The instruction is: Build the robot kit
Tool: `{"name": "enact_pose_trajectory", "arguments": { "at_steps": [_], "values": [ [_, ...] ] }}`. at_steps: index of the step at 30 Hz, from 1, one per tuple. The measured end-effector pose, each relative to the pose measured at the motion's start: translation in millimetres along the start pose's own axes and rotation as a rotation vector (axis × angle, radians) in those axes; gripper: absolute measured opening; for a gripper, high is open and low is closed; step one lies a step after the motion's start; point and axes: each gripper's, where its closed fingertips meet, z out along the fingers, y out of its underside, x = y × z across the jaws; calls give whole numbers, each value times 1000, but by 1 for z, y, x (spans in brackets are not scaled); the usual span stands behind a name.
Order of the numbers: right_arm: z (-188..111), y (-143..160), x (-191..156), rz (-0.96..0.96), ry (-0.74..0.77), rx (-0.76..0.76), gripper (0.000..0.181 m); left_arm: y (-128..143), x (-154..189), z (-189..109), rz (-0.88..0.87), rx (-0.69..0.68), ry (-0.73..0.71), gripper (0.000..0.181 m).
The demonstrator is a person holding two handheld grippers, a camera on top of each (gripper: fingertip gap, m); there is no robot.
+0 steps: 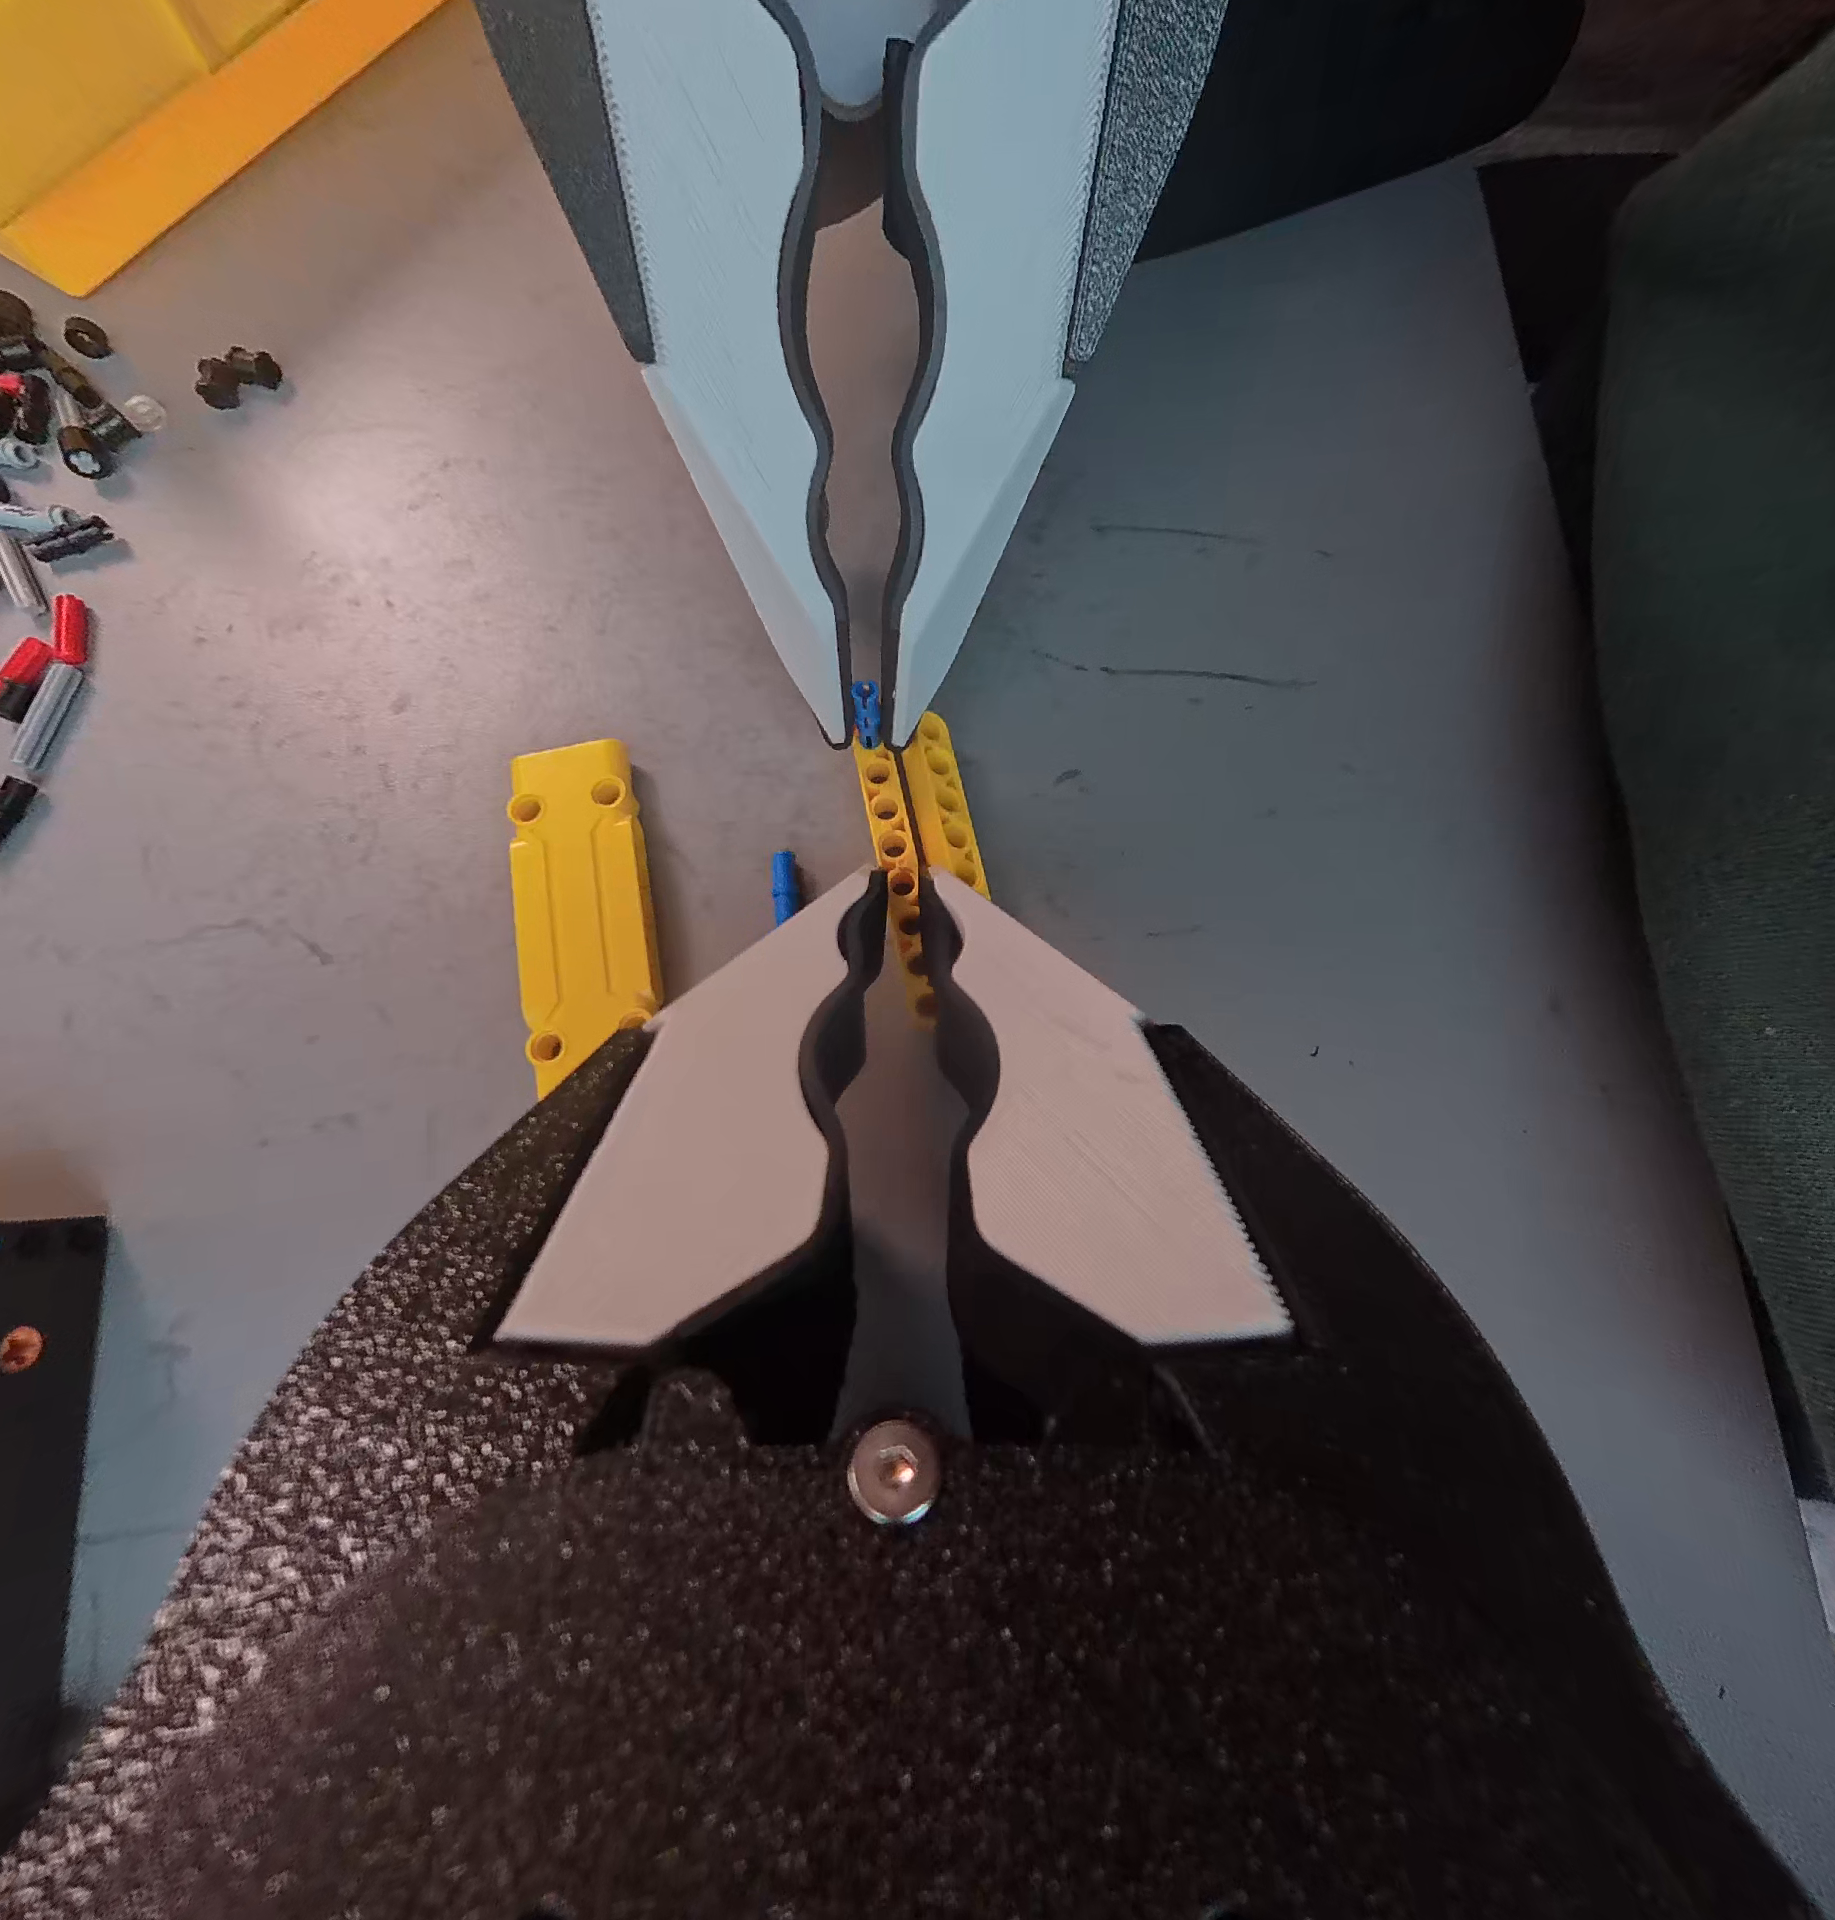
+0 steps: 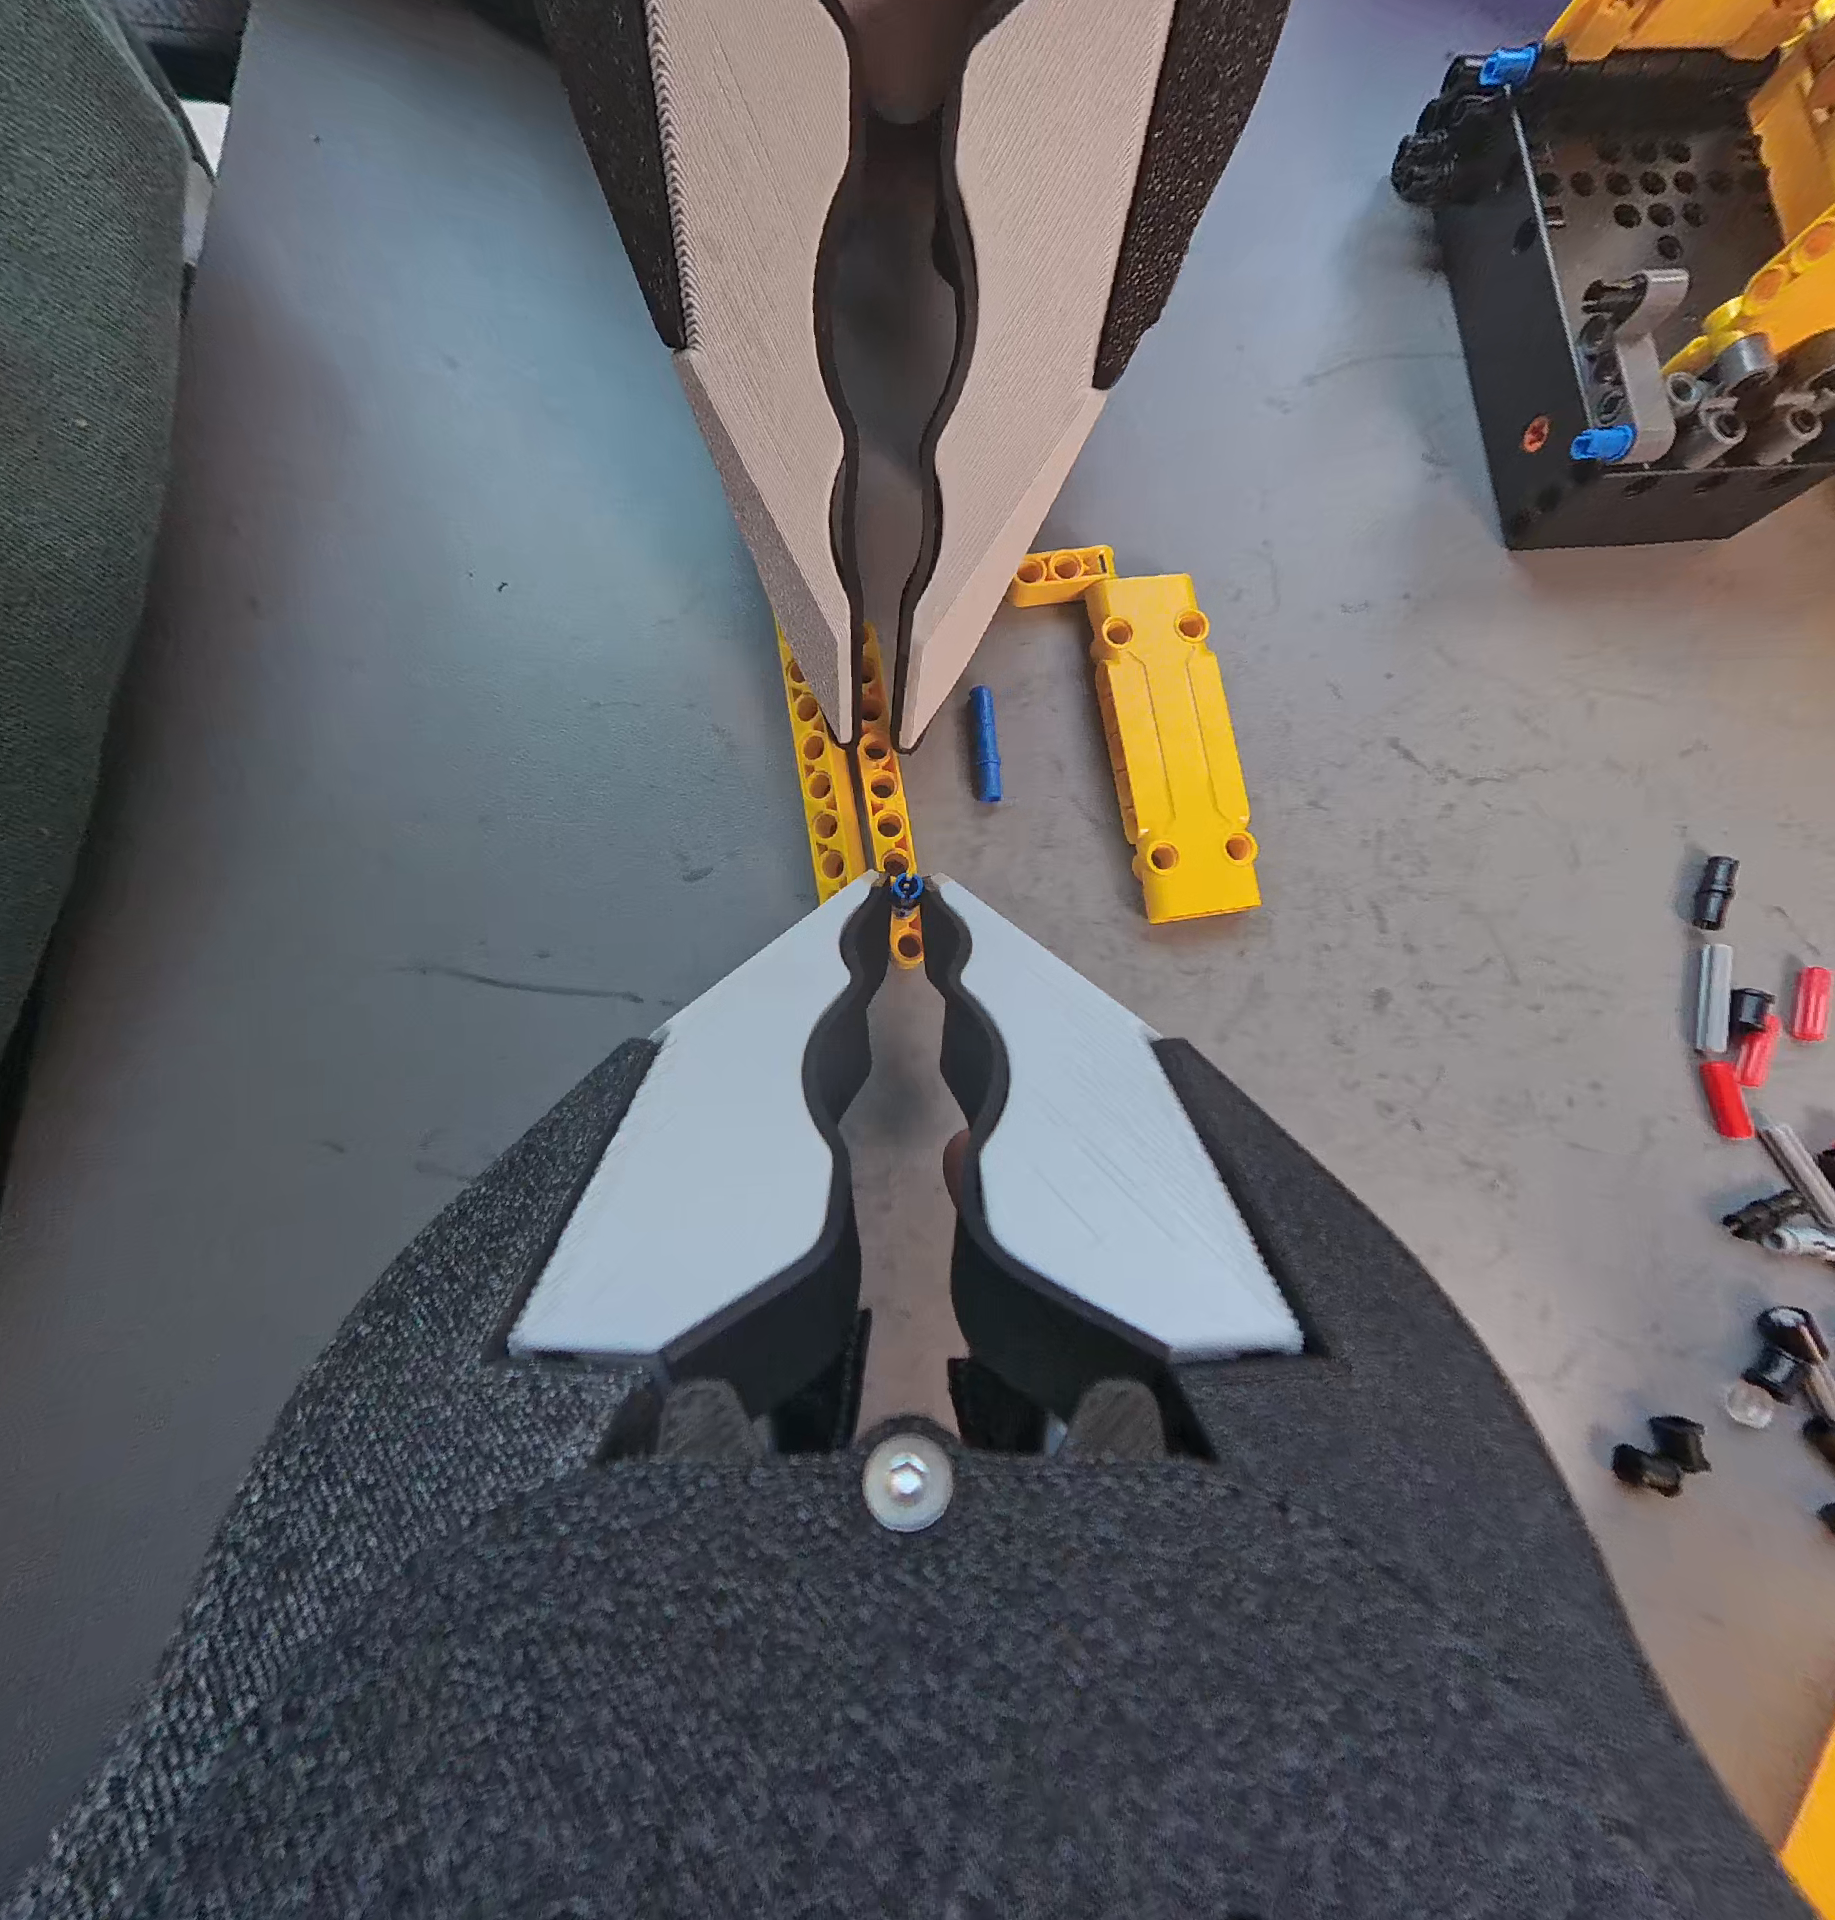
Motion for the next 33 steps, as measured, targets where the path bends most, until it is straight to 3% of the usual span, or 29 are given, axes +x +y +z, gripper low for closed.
{"name": "enact_pose_trajectory", "arguments": {
  "at_steps": [6,18,33],
  "values": [
    [0,-1,-2,6,-1,25,4,-5,3,0,16,25,12,9],
    [-1,-4,-6,58,-22,70,3,5,2,7,-22,-90,-5,6],
    [-2,-6,-4,101,-40,85,2,5,1,7,-59,-133,-19,6]
  ]
}}
